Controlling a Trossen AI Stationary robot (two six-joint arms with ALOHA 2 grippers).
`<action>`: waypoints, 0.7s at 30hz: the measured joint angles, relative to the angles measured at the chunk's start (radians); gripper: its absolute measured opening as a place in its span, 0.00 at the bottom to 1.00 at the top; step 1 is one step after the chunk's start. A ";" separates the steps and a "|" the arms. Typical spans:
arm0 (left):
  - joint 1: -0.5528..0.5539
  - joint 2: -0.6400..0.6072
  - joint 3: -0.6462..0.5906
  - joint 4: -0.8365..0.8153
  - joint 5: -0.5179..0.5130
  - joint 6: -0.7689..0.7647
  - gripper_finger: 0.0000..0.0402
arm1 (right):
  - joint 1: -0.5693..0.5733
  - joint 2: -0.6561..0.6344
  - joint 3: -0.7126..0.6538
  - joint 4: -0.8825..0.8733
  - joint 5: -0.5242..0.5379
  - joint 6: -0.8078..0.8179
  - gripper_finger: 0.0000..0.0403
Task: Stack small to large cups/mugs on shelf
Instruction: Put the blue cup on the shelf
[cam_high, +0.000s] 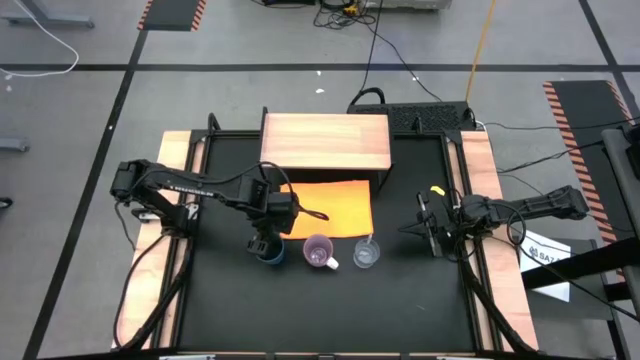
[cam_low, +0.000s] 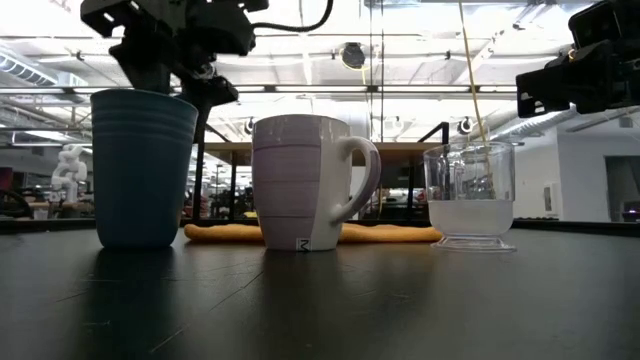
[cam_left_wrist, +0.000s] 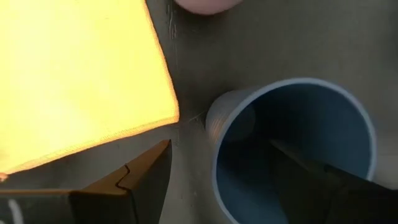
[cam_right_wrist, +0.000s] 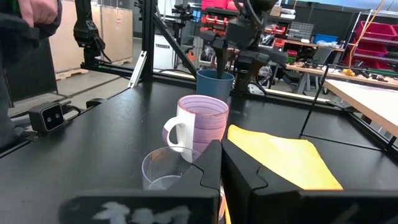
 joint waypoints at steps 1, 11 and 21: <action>0.000 0.000 0.003 -0.002 0.000 0.000 0.64 | 0.000 0.000 0.000 0.000 0.000 0.000 0.00; 0.000 0.000 0.003 -0.007 0.000 0.002 0.64 | 0.000 0.000 0.000 0.000 0.000 0.001 0.00; 0.000 0.000 0.003 -0.007 -0.001 -0.002 0.64 | 0.000 0.000 0.000 -0.001 0.000 0.000 0.00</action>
